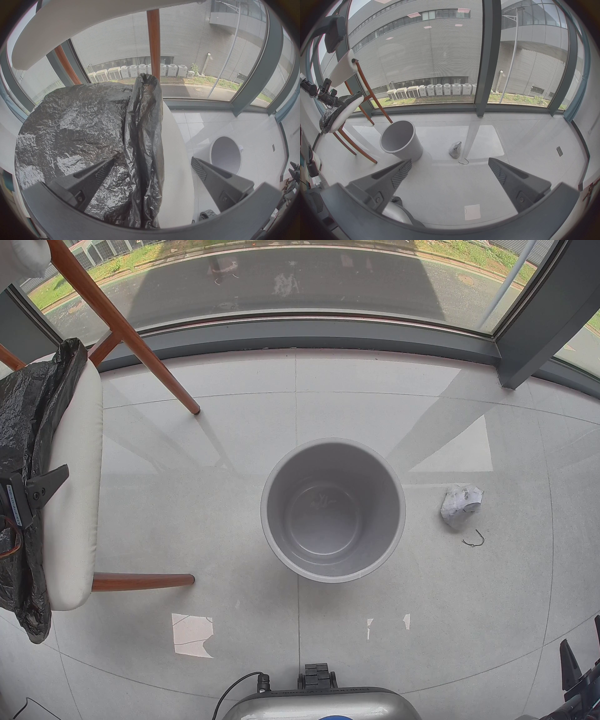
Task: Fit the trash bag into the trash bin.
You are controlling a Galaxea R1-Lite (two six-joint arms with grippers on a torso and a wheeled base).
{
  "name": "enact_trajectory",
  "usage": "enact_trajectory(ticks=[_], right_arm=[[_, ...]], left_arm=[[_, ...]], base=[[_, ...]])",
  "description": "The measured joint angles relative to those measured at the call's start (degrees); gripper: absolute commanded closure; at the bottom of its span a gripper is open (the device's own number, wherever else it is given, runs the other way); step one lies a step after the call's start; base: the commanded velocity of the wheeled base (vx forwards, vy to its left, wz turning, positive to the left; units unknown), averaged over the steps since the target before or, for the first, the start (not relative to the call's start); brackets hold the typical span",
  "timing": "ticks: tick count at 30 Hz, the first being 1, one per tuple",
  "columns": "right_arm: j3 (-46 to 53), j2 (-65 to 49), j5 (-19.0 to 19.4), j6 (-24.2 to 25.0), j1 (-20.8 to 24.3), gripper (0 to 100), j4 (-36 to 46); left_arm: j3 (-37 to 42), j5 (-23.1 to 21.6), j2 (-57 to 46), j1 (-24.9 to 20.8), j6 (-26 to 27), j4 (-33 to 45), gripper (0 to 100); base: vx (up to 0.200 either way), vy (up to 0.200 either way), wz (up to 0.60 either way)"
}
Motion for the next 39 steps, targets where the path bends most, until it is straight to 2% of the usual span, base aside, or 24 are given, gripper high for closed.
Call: enact_trajectory(ticks=[1,2,16,24,29,33,35,39], right_arm=[[0.0,0.0,0.0,0.0,0.0,0,0.0],[0.0,0.0,0.0,0.0,0.0,0,0.0],[0.0,0.0,0.0,0.0,0.0,0,0.0],[0.0,0.0,0.0,0.0,0.0,0,0.0],[0.0,0.0,0.0,0.0,0.0,0,0.0],[0.0,0.0,0.0,0.0,0.0,0,0.0],[0.0,0.0,0.0,0.0,0.0,0,0.1],[0.0,0.0,0.0,0.0,0.0,0,0.1]], left_arm=[[0.1,0.0,0.2,0.0,0.2,-0.2,0],[0.2,0.0,0.4,0.1,0.5,-0.6,100],[2.5,-0.9,0.6,0.2,1.6,-1.3,100],[0.4,-9.1,-3.2,-0.5,-0.3,2.8,100],[-2.1,-17.2,-10.1,-2.9,-9.8,11.5,100],[-3.1,-20.3,-15.2,-4.9,-19.5,13.8,100],[-3.3,-22.3,-17.2,-5.6,-21.7,14.3,100],[-2.8,-26.7,-20.0,-6.5,-22.0,13.0,100]], base=[[0.000,0.000,0.00],[0.000,0.000,0.00],[0.000,0.000,0.00],[0.000,0.000,0.00],[0.000,0.000,0.00],[0.000,0.000,0.00],[0.000,-0.200,0.00],[0.000,-0.200,0.00]])
